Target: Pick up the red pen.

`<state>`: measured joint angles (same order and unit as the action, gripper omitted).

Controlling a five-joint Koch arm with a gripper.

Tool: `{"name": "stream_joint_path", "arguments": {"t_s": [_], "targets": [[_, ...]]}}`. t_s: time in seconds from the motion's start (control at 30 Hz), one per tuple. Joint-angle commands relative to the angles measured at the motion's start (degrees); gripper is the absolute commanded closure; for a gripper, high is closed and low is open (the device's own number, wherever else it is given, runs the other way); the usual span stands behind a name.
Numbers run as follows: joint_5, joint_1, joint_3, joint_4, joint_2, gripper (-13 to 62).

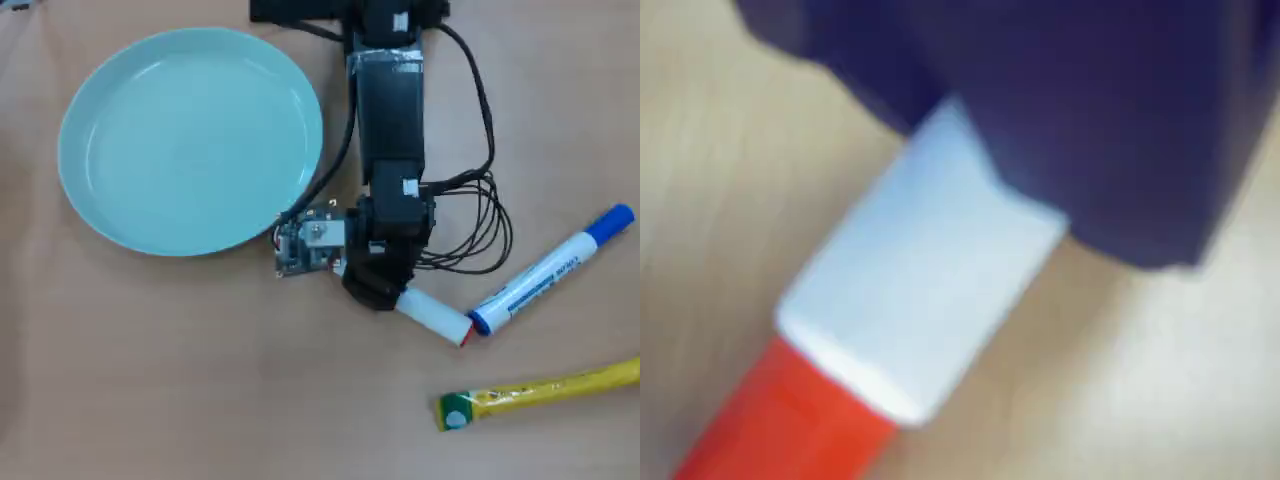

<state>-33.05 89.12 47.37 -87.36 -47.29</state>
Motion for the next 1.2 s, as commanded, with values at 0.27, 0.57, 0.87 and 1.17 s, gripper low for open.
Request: {"name": "stream_joint_path", "arguments": {"t_s": [0.27,0.57,0.87,1.17], "targets": [[-0.53,-2.37,-1.93,-2.64,-20.83,57.4],[-0.44,-4.31,-4.92,-3.78,-26.1,57.4],[2.55,-9.76,-12.3,-3.78,-31.73,57.3],[13.36,-12.74,-15.73,-3.78,-33.22,57.3]]}}
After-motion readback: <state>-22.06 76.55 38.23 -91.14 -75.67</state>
